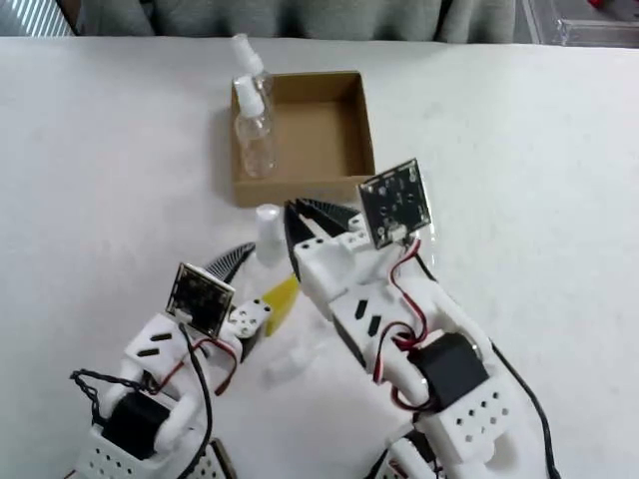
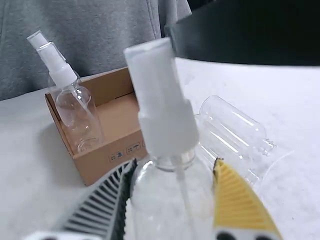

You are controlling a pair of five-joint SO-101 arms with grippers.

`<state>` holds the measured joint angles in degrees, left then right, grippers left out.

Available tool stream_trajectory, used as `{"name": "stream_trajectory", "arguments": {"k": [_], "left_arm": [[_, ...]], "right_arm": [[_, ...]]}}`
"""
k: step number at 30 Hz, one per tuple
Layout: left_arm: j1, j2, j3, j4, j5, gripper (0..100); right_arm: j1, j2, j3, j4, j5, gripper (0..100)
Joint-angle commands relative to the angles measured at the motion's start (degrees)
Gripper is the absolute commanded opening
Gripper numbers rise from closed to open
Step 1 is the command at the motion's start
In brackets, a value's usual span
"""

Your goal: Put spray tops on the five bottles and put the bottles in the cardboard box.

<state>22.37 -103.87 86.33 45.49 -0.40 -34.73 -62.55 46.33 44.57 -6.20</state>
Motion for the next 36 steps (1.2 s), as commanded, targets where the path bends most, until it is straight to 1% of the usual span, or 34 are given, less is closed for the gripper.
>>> {"name": "stream_trajectory", "arguments": {"k": [1, 3, 7, 8, 12, 14, 17, 19, 22, 26, 32, 36], "left_arm": [[-0.66, -0.84, -0.62, -1.85, -0.44, 10], [-1.19, -0.84, -0.53, -3.34, -0.18, 10], [-6.20, -0.84, -1.32, -4.57, 0.09, 10], [-6.99, -0.84, -1.76, -4.57, 0.70, 10], [-8.40, -0.75, -4.48, -4.66, 7.21, 10], [-9.10, -0.75, -5.80, -4.92, 7.21, 10], [-11.12, 1.19, -7.56, -7.91, 7.56, 10], [-12.26, 6.37, -9.85, -9.67, 7.56, 10], [-12.88, 18.51, -15.56, -12.84, 7.38, 10], [-12.88, 33.01, -22.51, -19.08, 7.38, 10], [-12.88, 46.11, -26.64, -29.71, 7.65, 10], [-12.88, 51.91, -27.78, -33.85, 7.65, 10]], "right_arm": [[4.00, -2.68, -0.62, 3.12, 0.79, 1.6], [6.29, -3.30, -0.09, 4.53, 0.53, 1.6], [9.19, -5.58, 6.24, 4.18, 0.88, 1.6], [9.45, -6.46, 8.53, 3.21, 0.88, 1.6], [9.45, -10.77, 17.85, -3.03, 0.97, 1.6], [8.84, -12.00, 20.92, -5.85, 0.97, 1.6], [8.84, -12.44, 24.26, -8.48, 0.97, 1.6], [8.84, -12.53, 26.37, -10.07, 0.97, 1.6], [8.66, -12.79, 29.10, -12.53, 0.97, 1.6], [7.69, -12.97, 31.38, -14.64, 0.44, 1.6], [-1.71, -13.23, 32.26, -17.36, 0.35, 1.6], [-6.11, -17.36, 32.44, -17.36, 0.35, 1.6]]}}
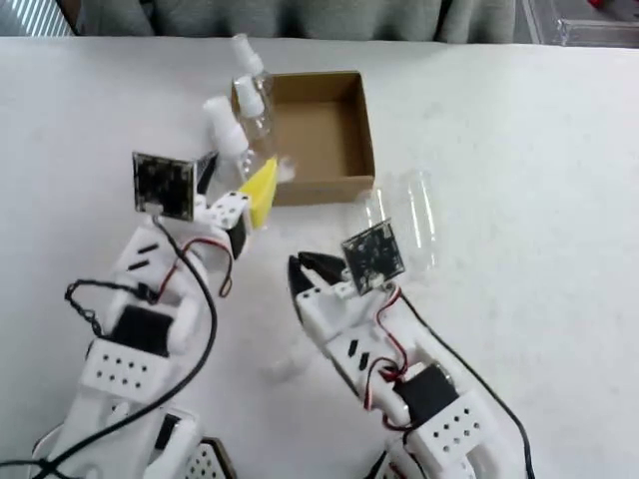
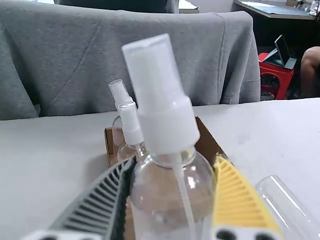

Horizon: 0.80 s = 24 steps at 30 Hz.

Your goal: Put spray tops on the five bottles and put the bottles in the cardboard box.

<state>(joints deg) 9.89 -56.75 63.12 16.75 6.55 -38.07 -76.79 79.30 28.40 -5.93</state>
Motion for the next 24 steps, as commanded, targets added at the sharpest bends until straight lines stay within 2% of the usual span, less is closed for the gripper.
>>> {"name": "stream_trajectory", "arguments": {"k": [1, 7, 10, 15, 24], "left_arm": [[-0.40, 5.76, -4.84, -5.63, 0.70, 10], [1.89, 7.25, -5.54, -5.63, 0.70, 10], [4.18, 7.25, -5.27, -5.54, 0.70, 10], [8.04, 6.90, -5.71, -2.73, 0.44, 10], [9.45, -5.49, -3.69, 3.52, 0.35, 10]], "right_arm": [[-3.38, -4.79, -0.26, -1.19, 0.09, 1.6], [-7.25, -13.58, 6.42, -4.97, 0.18, 1.6], [-7.34, -15.16, 10.20, -10.24, 0.53, 1.6], [-6.90, -15.08, 10.73, -11.38, 0.18, 1.6], [-5.49, -15.60, 12.66, -12.18, 0.18, 1.6]]}}
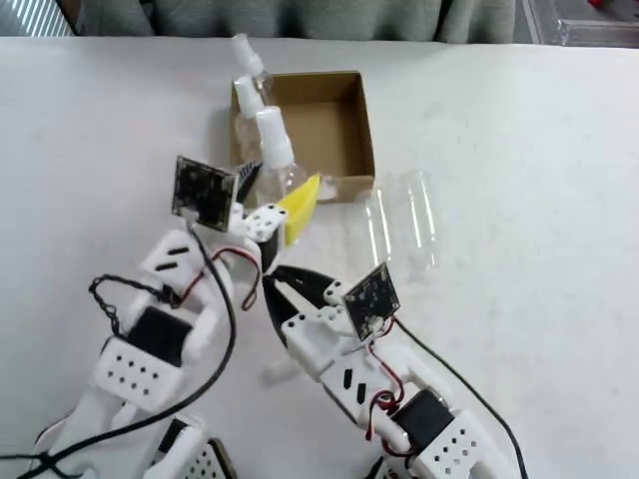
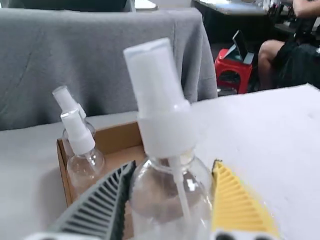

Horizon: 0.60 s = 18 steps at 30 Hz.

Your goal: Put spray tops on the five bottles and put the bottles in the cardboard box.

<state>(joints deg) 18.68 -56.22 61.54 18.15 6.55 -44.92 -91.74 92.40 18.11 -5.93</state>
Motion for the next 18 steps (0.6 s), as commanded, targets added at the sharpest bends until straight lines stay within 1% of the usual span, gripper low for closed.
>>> {"name": "stream_trajectory", "arguments": {"k": [1, 4, 6, 13, 18], "left_arm": [[0.66, -7.16, -1.85, 2.99, 0.35, 10], [1.01, -10.51, -1.58, 5.98, 0.35, 10], [1.01, -12.26, -1.58, 7.38, 0.35, 10], [1.01, -13.93, -1.41, 10.29, 0.35, 10], [0.57, -13.85, -1.41, 9.14, 0.26, 10]], "right_arm": [[2.42, -0.66, 0.09, -3.12, 0.26, 1.6], [5.58, -0.66, 2.02, -7.78, 0.44, 1.6], [6.73, -0.66, 2.81, -8.92, 0.53, 1.6], [7.78, -0.66, 2.81, -9.19, 0.53, 1.6], [7.43, -0.66, 2.99, -7.60, 0.53, 1.6]]}}
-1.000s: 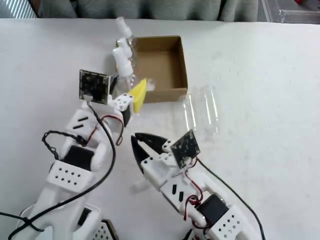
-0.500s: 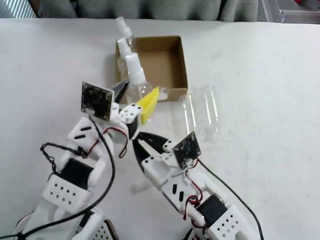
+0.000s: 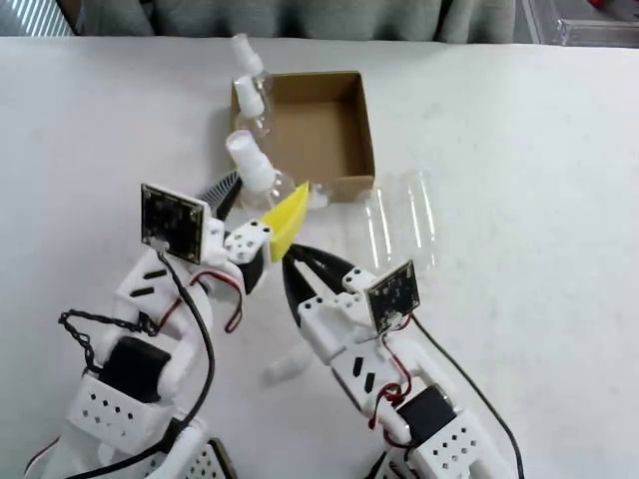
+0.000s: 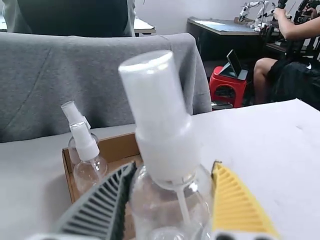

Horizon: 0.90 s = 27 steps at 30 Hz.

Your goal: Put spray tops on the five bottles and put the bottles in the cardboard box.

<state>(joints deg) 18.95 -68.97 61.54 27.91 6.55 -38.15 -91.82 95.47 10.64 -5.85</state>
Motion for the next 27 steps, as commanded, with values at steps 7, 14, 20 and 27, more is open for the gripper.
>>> {"name": "stream_trajectory", "arguments": {"k": [7, 14, 20, 27], "left_arm": [[-6.02, 7.78, -3.78, -10.02, 0.26, 10], [-11.91, 30.64, -13.36, -21.01, 0.26, 10], [-14.55, 44.09, -15.91, -30.15, 0.26, 10], [-14.46, 54.81, -15.56, -44.75, 0.26, 10]], "right_arm": [[0.66, -0.57, -0.18, 2.86, 0.44, 1.6], [0.57, -0.57, 1.14, 2.86, 0.44, 1.6], [0.57, -0.57, 1.41, 2.86, 0.44, 1.6], [0.57, -0.57, 1.41, 2.86, 0.44, 1.6]]}}
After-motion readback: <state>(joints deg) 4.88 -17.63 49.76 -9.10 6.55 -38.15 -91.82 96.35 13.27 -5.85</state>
